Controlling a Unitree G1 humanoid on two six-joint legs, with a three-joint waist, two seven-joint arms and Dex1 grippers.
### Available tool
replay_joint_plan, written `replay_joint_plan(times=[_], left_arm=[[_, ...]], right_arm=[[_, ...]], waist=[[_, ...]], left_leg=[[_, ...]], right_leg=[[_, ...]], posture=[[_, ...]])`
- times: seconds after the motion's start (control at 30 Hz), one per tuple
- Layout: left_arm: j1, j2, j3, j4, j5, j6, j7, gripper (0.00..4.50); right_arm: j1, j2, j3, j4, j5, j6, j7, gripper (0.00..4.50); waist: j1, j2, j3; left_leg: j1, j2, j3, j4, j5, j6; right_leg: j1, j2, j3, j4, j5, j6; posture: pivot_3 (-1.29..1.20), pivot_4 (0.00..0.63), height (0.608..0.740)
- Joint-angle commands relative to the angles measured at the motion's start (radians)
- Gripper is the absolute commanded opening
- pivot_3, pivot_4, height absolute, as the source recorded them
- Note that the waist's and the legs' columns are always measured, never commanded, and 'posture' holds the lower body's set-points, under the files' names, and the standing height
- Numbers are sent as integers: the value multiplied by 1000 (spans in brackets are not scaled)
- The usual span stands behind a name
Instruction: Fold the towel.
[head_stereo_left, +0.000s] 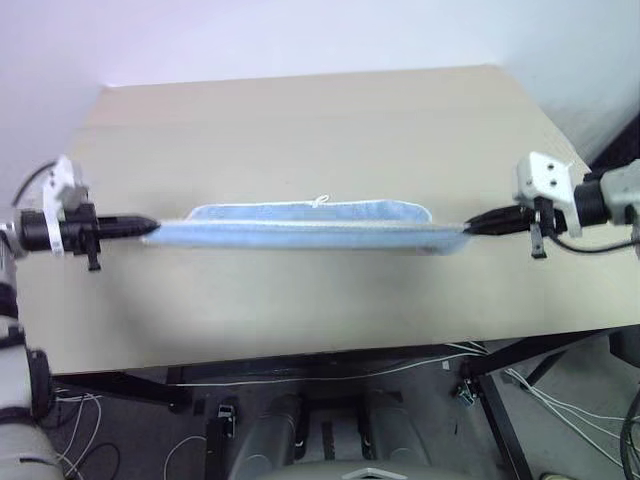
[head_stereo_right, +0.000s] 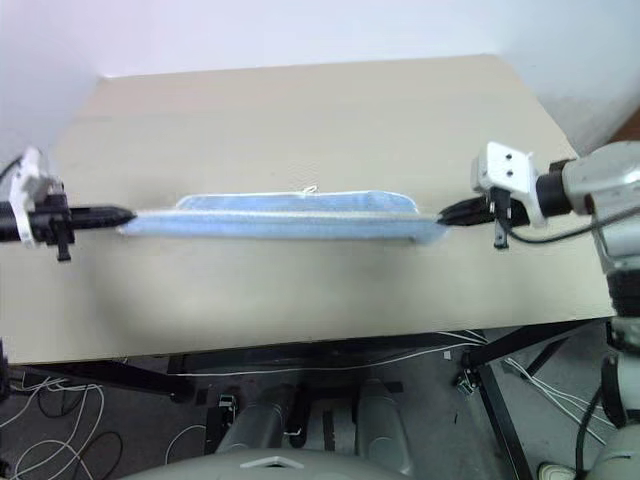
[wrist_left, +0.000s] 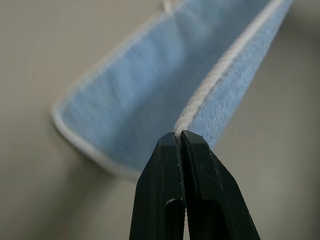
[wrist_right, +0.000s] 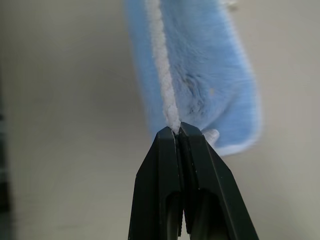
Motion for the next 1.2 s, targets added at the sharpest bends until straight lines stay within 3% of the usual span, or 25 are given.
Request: replay_joint_plan(times=[0.03,0.37,0.6,0.87,0.97,1.07,1.2], left_arm=[[143,76,100,-136,-51,56,14,8],[510,131,217,-302,-102,68,39,8],[486,194,183,-122,-87,-24,46,8],[264,97,97,19,-27,-101,131,8],[275,81,77,-34,-37,-71,96,8],[291,73,77,-57,-43,-60,93,8],[315,62,90,-93,-62,-35,103,0]], right_arm=[[58,-80,-108,-59,38,20,8,0],[289,-196,-202,-135,77,-64,61,0],[359,-189,-223,-205,119,-95,60,0],[67,-79,-38,54,-13,-183,36,0],[-27,-38,-21,53,2,-95,5,0],[-79,-8,-14,-56,71,128,-39,0],[-9,-8,-44,-274,185,283,-60,1196]], waist=[[-1,0,0],[9,1,0],[22,1,0],[20,1,0],[16,1,0],[15,1,0],[22,1,0]], left_leg=[[0,0,0,0,0,0],[1,2,1,-2,-1,0],[3,3,1,-11,-1,0],[8,2,2,-12,-1,1],[8,2,3,-14,-1,1],[7,3,3,-16,-1,1],[7,3,3,-18,-1,1]], right_leg=[[0,0,0,0,0,0],[3,-1,0,-4,-4,-7],[3,-1,-1,-13,-4,-7],[9,-2,-1,-16,-3,-7],[8,-2,-1,-16,-3,-6],[5,-1,0,-15,-1,-3],[4,-1,0,-15,-2,-4]], posture=[[0,150,740],[0,150,740],[0,150,740],[0,150,740],[0,150,740],[0,150,740],[0,150,740]])
